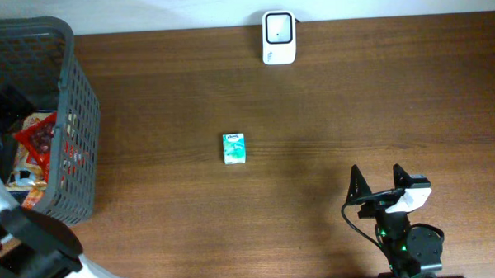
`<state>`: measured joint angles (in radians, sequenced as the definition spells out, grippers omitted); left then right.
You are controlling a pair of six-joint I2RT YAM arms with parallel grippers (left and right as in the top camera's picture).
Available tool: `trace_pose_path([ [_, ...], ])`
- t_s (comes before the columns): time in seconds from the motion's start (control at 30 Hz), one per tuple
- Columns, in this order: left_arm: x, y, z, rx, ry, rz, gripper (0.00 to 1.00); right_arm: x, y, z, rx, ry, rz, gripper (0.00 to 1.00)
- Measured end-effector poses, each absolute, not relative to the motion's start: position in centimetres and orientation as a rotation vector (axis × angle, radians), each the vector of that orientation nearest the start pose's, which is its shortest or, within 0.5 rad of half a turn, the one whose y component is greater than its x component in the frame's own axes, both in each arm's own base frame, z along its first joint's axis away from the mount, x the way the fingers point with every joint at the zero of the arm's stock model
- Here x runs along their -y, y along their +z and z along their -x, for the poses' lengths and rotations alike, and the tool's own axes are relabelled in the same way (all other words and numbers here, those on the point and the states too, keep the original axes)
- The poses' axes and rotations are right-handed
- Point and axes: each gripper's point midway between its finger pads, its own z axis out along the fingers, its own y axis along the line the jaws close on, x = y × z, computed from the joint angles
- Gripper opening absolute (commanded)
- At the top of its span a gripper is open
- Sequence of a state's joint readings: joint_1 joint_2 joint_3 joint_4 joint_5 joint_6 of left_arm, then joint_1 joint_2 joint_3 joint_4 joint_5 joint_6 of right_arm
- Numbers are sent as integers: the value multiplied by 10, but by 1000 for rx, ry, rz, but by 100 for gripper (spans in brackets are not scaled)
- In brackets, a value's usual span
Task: Scan the item barcode
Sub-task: 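Return the left gripper into the basket and grasp the red snack bag, then carry the red snack bag out and drop it beside the tissue pack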
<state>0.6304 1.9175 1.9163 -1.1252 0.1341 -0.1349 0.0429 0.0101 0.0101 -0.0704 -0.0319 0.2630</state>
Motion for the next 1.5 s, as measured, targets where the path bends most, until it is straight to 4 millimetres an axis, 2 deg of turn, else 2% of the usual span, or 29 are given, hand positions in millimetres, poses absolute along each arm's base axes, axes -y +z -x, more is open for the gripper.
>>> trace_pose_path([
  [0.07,-256,179,-392,-2531,-52,977,98,-16,159,-246,-1640,260,-157,99],
  [0.23,-260,131,-400,-2604,-96,1023,79,-16,159,-246,-1640,260,-156,99],
  [0.4,-260,86,-399,-2687,-133,1069,78,-16,159,-246,-1640,260,-157,98],
  [0.47,-259,77,-398,-2706,-141,1080,76,-16,159,-246,-1640,260,-157,98],
  [0.6,-259,75,-397,-2713,-140,1084,69,-16,159,-246,-1640,260,-157,98],
  [0.73,-255,72,-391,-2738,-152,1097,68,-16,159,-246,-1640,260,-157,99],
  [0.77,-254,70,-389,-2744,-150,1100,58,-16,159,-246,-1640,260,-157,98],
  [0.87,-252,65,-386,-2758,-156,1112,0,-16,159,-246,-1640,260,-157,98],
  [0.9,-251,65,-385,-2760,-162,1114,0,-16,159,-246,-1640,260,-156,98],
  [1.07,-243,82,-391,-2740,-199,1087,0,-16,159,-246,-1640,260,-156,99],
  [1.23,-241,92,-381,-2788,-200,1119,0,-16,159,-246,-1640,260,-157,99],
  [1.3,-241,117,-385,-2770,-218,1111,0,-16,159,-246,-1640,260,-157,98],
  [1.43,-241,192,-407,-2628,-266,1019,0,-16,159,-246,-1640,260,-157,98],
  [1.47,-240,205,-408,-2605,-271,1003,0,-16,159,-246,-1640,260,-157,98],
  [1.5,-236,230,-409,-2566,-279,974,0,-16,159,-246,-1640,260,-157,99],
])
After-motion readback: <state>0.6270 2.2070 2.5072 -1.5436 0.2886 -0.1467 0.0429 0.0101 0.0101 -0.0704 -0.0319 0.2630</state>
